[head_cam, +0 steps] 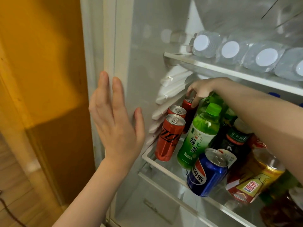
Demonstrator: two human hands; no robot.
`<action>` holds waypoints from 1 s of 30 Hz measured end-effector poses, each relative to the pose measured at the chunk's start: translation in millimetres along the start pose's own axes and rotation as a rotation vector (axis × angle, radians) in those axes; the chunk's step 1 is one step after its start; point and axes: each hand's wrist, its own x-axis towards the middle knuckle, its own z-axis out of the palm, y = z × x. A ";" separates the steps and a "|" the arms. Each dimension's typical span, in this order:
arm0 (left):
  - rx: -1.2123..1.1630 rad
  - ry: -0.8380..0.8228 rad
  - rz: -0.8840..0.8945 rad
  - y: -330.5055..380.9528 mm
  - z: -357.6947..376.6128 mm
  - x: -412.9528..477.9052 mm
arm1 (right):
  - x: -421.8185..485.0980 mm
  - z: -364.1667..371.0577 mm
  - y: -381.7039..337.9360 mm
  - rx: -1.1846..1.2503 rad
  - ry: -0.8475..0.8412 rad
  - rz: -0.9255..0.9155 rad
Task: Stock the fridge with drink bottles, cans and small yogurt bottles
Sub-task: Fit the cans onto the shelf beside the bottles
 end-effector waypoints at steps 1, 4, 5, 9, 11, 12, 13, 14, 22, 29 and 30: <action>-0.003 0.002 0.000 0.0 0.3 0.1 | 1.7 -2.3 3.2 0.002 0.007 0.017; -0.009 0.005 0.006 -0.3 1.0 -0.2 | 8.8 -6.8 13.8 0.005 0.013 0.068; -0.009 0.006 0.009 -0.7 1.2 -0.5 | 11.3 -6.5 16.3 0.009 0.014 0.076; -0.015 0.008 0.023 -3.2 2.5 -2.2 | 18.5 -3.7 20.2 0.001 0.015 0.068; -0.022 0.006 0.030 -3.5 2.8 -2.9 | 21.6 -4.1 18.7 -0.007 0.009 0.053; -0.026 0.006 0.034 -3.5 2.8 -3.2 | 23.5 -4.1 17.7 -0.017 0.003 0.045; -0.030 0.009 0.040 -3.7 2.9 -3.6 | 25.9 -3.4 16.8 -0.029 -0.003 0.038; -0.034 0.012 0.045 -4.2 3.1 -4.0 | 28.2 -2.3 16.3 -0.039 -0.007 0.035; -0.048 0.014 0.044 -6.5 4.2 -4.7 | 34.8 4.3 17.8 0.001 -0.054 0.060; -0.044 0.010 0.037 -6.4 4.3 -5.0 | 27.7 1.1 17.3 0.091 0.068 0.109; -0.043 0.009 0.037 -6.2 4.4 -4.7 | 27.1 1.2 16.0 0.088 0.070 0.109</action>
